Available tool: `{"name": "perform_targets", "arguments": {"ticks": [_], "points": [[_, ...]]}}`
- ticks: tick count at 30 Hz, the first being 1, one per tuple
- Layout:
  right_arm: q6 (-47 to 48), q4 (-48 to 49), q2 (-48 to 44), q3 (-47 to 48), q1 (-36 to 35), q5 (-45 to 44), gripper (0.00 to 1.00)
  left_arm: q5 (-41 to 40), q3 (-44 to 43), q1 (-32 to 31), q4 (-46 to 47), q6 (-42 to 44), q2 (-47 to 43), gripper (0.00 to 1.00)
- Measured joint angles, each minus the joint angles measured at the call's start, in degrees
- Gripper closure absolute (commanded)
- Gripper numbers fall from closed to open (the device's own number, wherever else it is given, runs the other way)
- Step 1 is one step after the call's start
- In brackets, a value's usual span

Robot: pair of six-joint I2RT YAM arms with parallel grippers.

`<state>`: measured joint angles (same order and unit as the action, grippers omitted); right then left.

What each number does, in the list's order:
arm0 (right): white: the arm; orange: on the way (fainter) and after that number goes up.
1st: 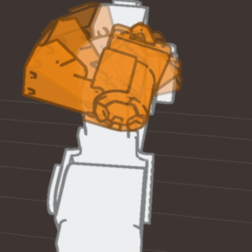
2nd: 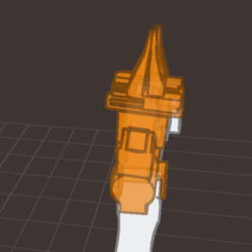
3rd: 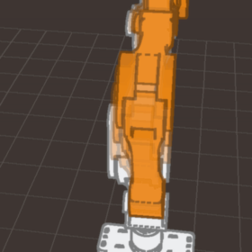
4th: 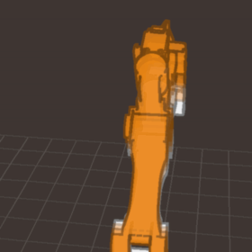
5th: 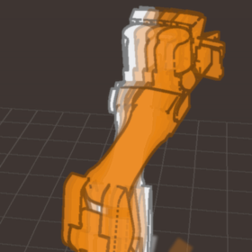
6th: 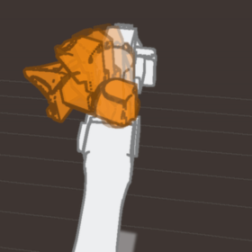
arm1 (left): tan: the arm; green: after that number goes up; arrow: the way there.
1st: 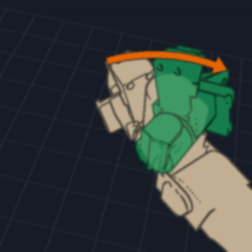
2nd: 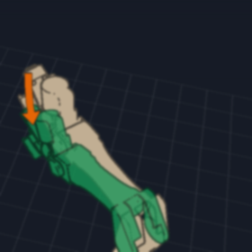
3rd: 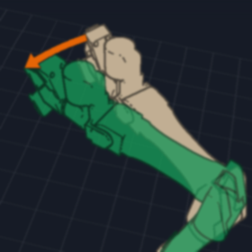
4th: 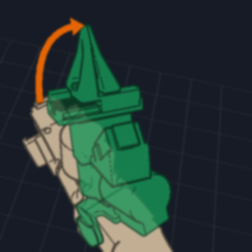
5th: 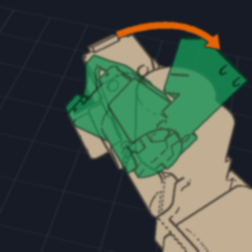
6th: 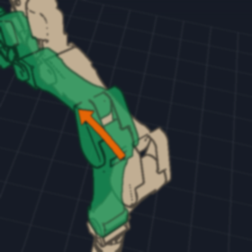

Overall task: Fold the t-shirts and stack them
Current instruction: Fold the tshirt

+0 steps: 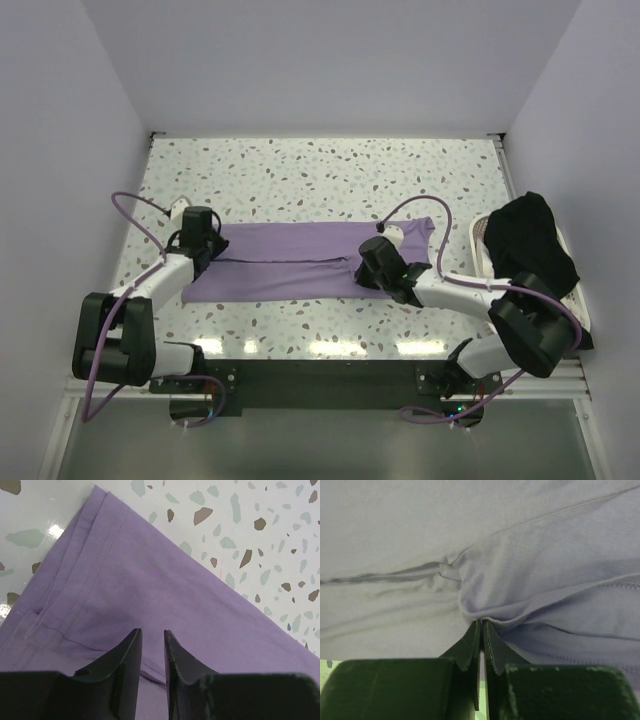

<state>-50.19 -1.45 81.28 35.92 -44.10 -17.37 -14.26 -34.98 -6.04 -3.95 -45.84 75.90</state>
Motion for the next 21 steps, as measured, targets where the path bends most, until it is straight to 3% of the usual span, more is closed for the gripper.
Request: {"name": "perform_targets", "arguments": {"ticks": [9,21], "points": [[-2.5,3.0,0.4,0.0,-1.2,-1.2,0.98,0.2,0.1,0.0,0.0,0.0,0.0,0.71],[-2.0,2.7,0.9,0.0,-1.6,-1.1,0.58,0.6,0.1,0.0,0.0,0.0,0.0,0.71]]}}
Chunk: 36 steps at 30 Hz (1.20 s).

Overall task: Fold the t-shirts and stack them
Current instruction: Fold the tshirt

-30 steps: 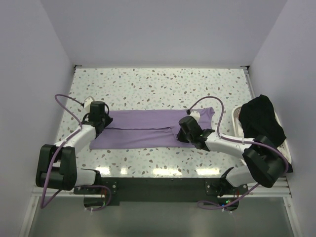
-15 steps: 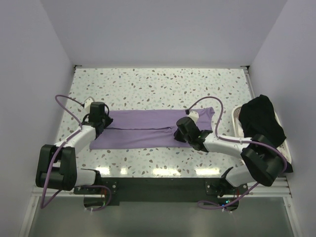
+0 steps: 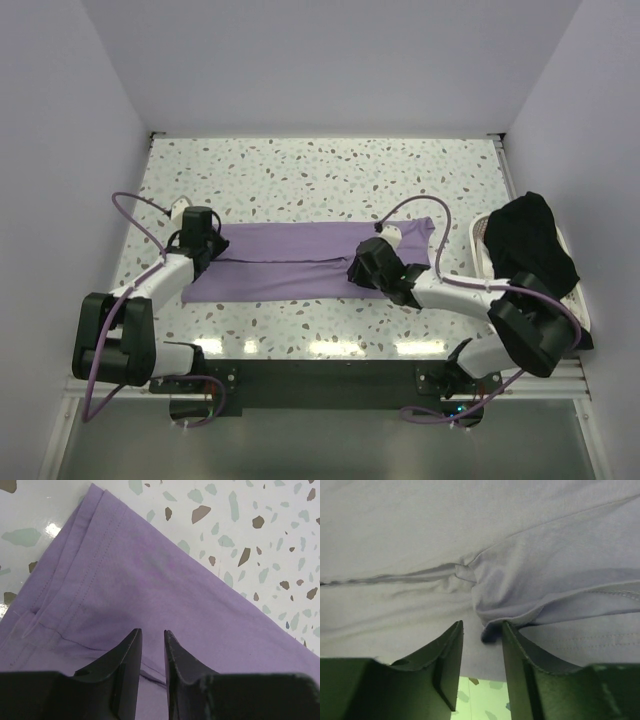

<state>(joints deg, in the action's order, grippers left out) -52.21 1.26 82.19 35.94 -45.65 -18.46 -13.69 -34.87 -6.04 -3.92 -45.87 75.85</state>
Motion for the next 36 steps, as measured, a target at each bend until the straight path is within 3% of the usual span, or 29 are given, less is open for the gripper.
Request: {"name": "perform_targets", "arguments": {"ticks": [7,10,13,20,36], "points": [[4.2,-8.5,-9.0,3.2,-0.1,-2.2,0.38,0.0,0.0,0.0,0.0,0.0,0.0,0.71],[6.5,-13.4,-12.2,5.4,0.3,-5.6,0.36,0.1,0.0,0.0,0.0,0.2,0.0,0.70],[9.1,-17.2,-14.1,6.3,3.5,-6.3,0.36,0.3,0.0,0.0,0.0,0.6,-0.2,0.69],[14.1,-21.6,-14.0,6.1,18.8,-3.0,0.36,1.5,0.0,0.0,0.0,0.9,-0.8,0.70],[17.1,-21.2,-9.4,6.0,19.5,0.7,0.37,3.1,0.0,-0.5,-1.4,2.2,-2.9,0.69]]}}
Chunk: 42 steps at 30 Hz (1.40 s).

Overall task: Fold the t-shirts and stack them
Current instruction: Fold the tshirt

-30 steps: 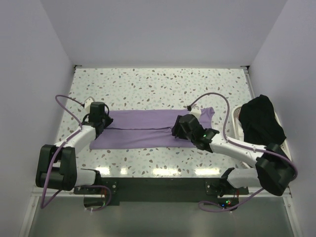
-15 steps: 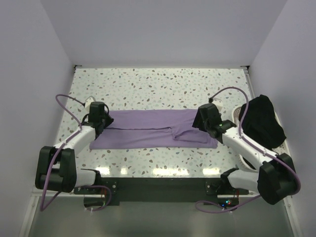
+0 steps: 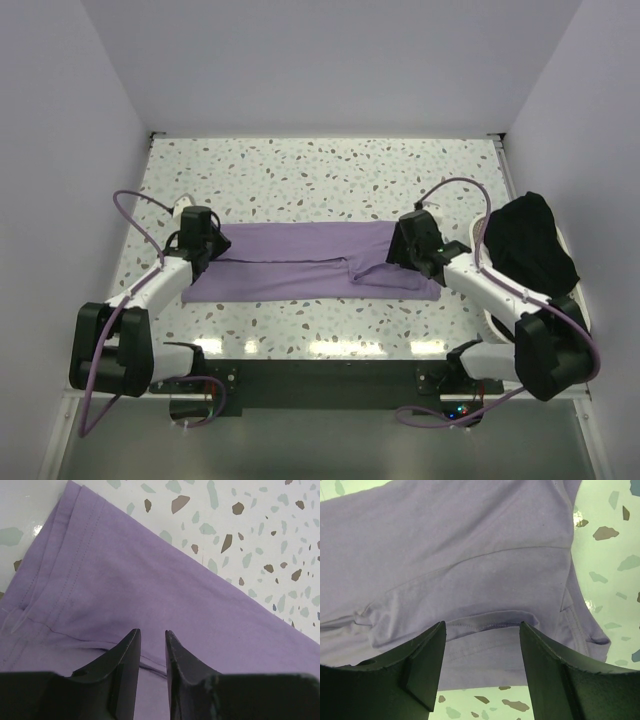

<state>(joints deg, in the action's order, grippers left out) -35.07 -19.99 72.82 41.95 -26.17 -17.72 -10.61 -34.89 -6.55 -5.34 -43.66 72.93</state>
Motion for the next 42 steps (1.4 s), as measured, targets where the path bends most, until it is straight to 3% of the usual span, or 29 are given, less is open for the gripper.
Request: {"name": "perform_targets", "arguments": {"ticks": [28,42], "points": [[0.6,3.3,3.2,-3.6,0.4,1.3,0.45,2.6,0.0,0.0,0.0,1.3,-0.4,0.68],[0.5,1.3,0.4,-4.5,1.9,-4.5,0.45,3.4,0.0,0.0,0.1,1.3,-0.4,0.69]]}}
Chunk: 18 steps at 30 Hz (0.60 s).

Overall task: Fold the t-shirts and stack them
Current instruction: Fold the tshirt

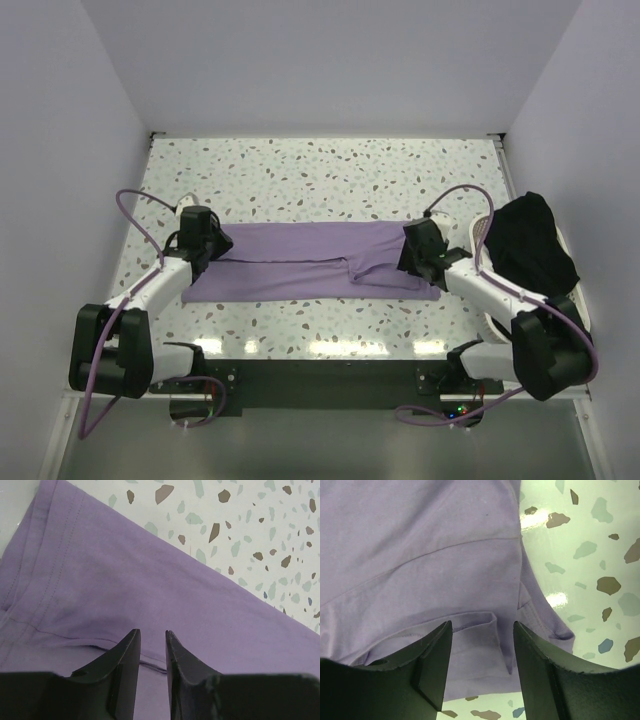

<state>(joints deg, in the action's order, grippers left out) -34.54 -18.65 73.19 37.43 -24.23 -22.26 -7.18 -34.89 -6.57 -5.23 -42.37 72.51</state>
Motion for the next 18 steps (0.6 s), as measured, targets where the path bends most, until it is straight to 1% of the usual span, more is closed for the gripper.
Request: {"name": "perform_targets", "arguments": {"ticks": [3,6,7,9,10,12,15,18], "points": [[-0.2,0.0,1.2,0.0,0.5,-0.8,0.46,0.1,0.0,0.0,0.0,0.0,0.0,0.69],[-0.4,0.0,3.0,0.0,1.4,-0.7,0.51,0.3,0.0,0.0,0.0,0.0,0.0,0.69],[-0.4,0.0,3.5,0.0,1.6,-0.7,0.55,0.3,0.0,0.0,0.0,0.0,0.0,0.69],[-0.5,0.0,3.8,0.0,1.8,-0.6,0.60,0.4,0.0,0.0,0.0,0.0,0.0,0.69],[-0.5,0.0,3.8,0.0,1.8,-0.5,0.65,0.5,0.0,0.0,0.0,0.0,0.0,0.69],[-0.5,0.0,3.4,0.0,1.8,-0.5,0.70,0.5,0.0,0.0,0.0,0.0,0.0,0.69],[-0.5,-0.3,1.2,-0.4,1.8,-0.2,0.81,0.6,0.0,0.0,0.0,0.0,0.0,0.69],[-0.6,-0.7,-2.0,-0.8,1.8,0.5,0.88,0.8,0.0,0.0,0.0,0.0,0.0,0.69]]}}
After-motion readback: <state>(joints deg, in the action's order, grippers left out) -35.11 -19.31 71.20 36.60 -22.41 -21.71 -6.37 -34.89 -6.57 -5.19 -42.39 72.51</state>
